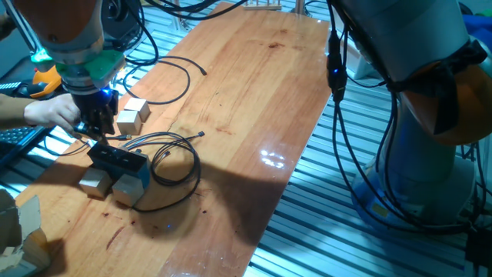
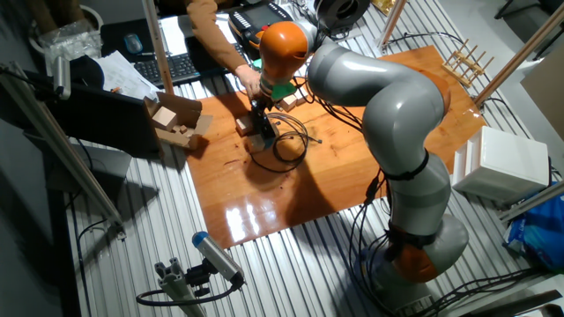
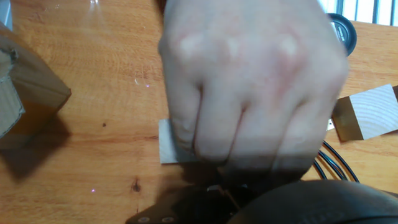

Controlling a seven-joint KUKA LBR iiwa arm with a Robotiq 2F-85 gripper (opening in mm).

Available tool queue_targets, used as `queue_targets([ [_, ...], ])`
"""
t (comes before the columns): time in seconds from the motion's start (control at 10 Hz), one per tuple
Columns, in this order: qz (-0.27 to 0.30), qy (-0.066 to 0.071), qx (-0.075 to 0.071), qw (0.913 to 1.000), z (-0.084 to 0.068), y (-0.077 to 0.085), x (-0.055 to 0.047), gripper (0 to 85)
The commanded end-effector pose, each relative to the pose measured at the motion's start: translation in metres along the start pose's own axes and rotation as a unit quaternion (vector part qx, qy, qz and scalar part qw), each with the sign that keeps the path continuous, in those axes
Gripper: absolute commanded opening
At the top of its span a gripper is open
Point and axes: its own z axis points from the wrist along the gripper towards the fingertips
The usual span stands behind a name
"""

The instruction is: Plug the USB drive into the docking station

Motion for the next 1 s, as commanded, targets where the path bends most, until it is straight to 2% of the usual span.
queue_targets([
  [0.0,-0.001,-0.001,0.0,1.0,0.0006,0.0,-0.0004,34.0],
  [0.1,-0.008,-0.003,-0.002,1.0,0.0019,-0.0006,-0.0011,17.0],
  [0.6,-0.014,-0.005,-0.007,0.9999,0.0025,0.0,-0.0008,17.0],
  [0.7,-0.019,-0.006,-0.01,0.9998,0.0029,0.0,-0.0009,0.0],
  [0.9,-0.028,-0.003,-0.01,0.9995,0.0029,0.0007,-0.0004,0.0],
])
